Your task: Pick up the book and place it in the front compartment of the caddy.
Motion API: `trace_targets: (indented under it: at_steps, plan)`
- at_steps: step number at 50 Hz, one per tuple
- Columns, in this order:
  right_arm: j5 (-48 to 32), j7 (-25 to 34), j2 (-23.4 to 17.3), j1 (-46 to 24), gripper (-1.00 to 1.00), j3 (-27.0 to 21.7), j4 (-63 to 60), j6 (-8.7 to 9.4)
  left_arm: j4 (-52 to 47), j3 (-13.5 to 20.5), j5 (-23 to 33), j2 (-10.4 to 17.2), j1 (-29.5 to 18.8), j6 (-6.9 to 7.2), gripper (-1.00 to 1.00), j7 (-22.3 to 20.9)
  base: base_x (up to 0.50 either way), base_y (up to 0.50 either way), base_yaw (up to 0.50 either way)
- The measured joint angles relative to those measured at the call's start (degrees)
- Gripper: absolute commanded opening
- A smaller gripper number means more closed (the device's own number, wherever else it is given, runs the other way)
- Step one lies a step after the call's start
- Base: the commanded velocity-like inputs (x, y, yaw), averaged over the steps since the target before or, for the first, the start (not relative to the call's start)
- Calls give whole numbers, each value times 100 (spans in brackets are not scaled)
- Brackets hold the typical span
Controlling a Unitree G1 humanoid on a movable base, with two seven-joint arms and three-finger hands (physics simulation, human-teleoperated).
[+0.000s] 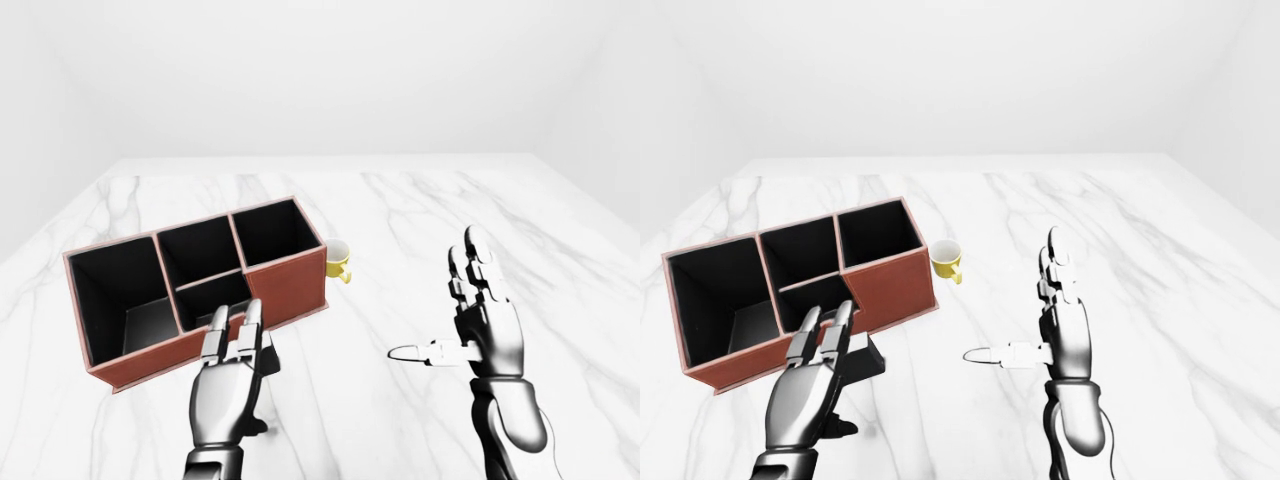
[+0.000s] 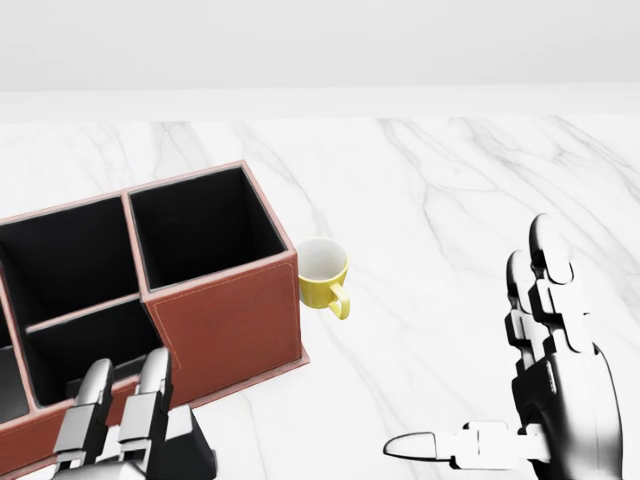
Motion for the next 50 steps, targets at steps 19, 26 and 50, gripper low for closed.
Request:
trace_targets:
  at_steps: [19,26,50]
  plan:
    - [17,-60,-24,-41,100,106,44,0,529,147,-200,-4,33,0,100,284,0,0,0]
    - [19,-68,-30,2,100,109,-19,0,780,185,-227,-25,-88,0,100,319,0,0,0]
    - [-6,-77,-32,51,100,121,-153,0,1462,265,-144,-111,-544,0,100,282,0,0,0]
